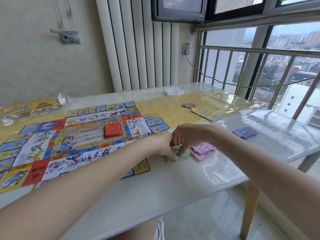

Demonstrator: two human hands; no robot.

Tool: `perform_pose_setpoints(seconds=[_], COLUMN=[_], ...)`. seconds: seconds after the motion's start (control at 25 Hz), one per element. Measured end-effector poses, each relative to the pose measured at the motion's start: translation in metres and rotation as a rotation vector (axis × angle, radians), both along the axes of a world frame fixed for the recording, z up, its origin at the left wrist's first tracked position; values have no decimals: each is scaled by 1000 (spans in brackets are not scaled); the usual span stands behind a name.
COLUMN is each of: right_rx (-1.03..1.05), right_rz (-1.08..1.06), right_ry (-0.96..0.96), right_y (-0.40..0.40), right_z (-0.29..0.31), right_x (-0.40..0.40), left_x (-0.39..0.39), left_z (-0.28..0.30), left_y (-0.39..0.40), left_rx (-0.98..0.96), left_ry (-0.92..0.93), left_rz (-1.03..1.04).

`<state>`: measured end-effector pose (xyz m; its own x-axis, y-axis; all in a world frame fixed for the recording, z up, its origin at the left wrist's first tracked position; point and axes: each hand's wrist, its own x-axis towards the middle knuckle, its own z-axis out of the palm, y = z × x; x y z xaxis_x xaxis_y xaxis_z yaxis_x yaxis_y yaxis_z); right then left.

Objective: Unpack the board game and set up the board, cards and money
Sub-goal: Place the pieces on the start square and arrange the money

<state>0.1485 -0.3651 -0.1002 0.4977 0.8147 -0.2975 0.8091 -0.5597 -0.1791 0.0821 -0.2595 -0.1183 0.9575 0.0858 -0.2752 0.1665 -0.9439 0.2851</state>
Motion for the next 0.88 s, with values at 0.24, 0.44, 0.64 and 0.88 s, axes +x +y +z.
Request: perform_pose_setpoints(seconds=[0.24, 0.44, 0.64, 0.88], right_rx=[48, 123, 1005, 1067], right_rz=[-40, -24, -297, -517], right_ry=[46, 60, 590, 885], right_y=[-6, -3, 3, 26], right_z=[0, 0, 15, 19], right_x=[2, 6, 23, 27], left_x=[-1, -7, 7, 26], left_z=[-5, 6, 41, 29], left_y=[-1, 6, 41, 37], left_rx=[-29, -168, -1123, -1537], left_ry=[-75, -138, -464, -370], left_rz=[12, 13, 292, 383])
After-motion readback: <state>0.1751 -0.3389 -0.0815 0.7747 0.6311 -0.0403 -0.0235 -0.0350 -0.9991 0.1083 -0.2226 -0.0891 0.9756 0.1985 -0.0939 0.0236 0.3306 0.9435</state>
